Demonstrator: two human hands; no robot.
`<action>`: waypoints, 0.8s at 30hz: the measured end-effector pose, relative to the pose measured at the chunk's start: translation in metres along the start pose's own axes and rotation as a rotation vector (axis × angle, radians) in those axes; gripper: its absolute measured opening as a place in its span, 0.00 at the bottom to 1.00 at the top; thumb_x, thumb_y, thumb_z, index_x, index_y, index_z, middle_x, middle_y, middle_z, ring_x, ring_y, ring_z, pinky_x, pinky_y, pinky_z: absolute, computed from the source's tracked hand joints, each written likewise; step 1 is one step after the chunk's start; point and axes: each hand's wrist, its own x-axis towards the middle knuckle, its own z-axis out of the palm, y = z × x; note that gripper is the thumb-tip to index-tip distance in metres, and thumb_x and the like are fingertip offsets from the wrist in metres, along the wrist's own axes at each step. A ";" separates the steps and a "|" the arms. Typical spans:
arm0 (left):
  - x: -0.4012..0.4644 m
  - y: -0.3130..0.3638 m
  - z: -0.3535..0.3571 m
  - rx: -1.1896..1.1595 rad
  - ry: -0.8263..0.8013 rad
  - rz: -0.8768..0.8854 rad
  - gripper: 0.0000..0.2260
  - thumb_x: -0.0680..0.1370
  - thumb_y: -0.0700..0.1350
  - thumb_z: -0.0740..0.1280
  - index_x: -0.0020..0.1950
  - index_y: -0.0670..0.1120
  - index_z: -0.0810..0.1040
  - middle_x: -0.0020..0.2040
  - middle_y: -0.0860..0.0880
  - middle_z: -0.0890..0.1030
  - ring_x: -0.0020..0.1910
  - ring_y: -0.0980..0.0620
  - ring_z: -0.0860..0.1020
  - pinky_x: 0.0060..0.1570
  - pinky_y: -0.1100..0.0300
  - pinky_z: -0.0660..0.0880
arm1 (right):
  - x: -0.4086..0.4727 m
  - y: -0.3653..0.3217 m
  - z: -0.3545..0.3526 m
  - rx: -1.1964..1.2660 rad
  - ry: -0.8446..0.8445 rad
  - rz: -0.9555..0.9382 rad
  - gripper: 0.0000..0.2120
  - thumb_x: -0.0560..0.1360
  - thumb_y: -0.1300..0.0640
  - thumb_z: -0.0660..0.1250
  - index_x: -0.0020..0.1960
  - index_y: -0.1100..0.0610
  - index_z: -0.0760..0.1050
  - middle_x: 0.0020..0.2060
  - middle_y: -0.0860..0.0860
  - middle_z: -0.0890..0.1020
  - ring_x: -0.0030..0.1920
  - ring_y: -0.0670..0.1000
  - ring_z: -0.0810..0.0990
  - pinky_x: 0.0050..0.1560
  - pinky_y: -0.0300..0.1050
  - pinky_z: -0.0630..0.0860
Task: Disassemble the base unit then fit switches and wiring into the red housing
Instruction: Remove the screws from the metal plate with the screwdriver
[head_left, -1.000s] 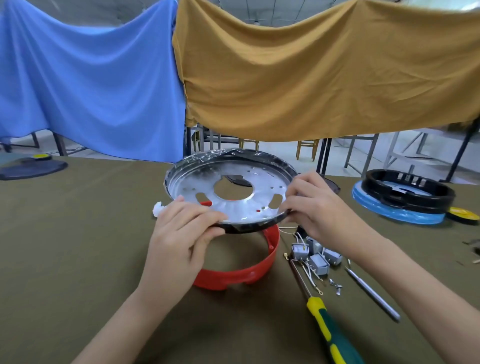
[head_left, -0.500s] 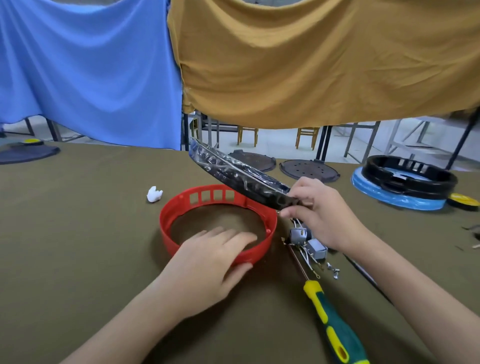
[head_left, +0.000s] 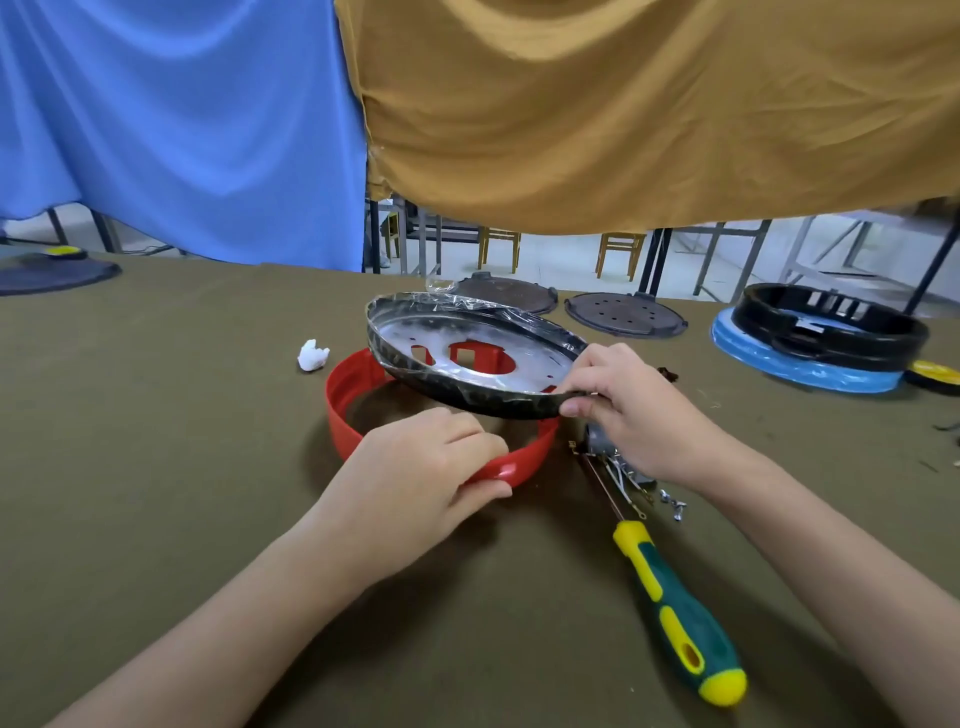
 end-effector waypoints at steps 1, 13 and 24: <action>0.000 0.000 -0.001 0.020 0.006 0.012 0.10 0.73 0.48 0.77 0.50 0.45 0.84 0.42 0.52 0.82 0.40 0.51 0.80 0.35 0.53 0.80 | 0.000 -0.001 0.000 -0.002 -0.003 -0.004 0.07 0.80 0.59 0.64 0.49 0.58 0.81 0.47 0.49 0.73 0.50 0.46 0.64 0.50 0.24 0.59; -0.001 -0.001 -0.001 0.091 0.018 0.042 0.09 0.72 0.49 0.76 0.48 0.45 0.85 0.41 0.52 0.82 0.38 0.50 0.79 0.33 0.54 0.79 | -0.001 -0.007 0.000 -0.004 -0.023 -0.015 0.07 0.80 0.58 0.63 0.50 0.55 0.81 0.47 0.48 0.73 0.53 0.48 0.65 0.50 0.23 0.59; 0.001 -0.002 0.002 0.105 0.010 0.064 0.10 0.73 0.52 0.73 0.48 0.47 0.85 0.41 0.53 0.82 0.39 0.51 0.79 0.34 0.55 0.79 | -0.001 -0.006 -0.002 -0.029 -0.026 -0.039 0.08 0.80 0.59 0.64 0.53 0.55 0.82 0.48 0.49 0.74 0.54 0.48 0.66 0.50 0.25 0.59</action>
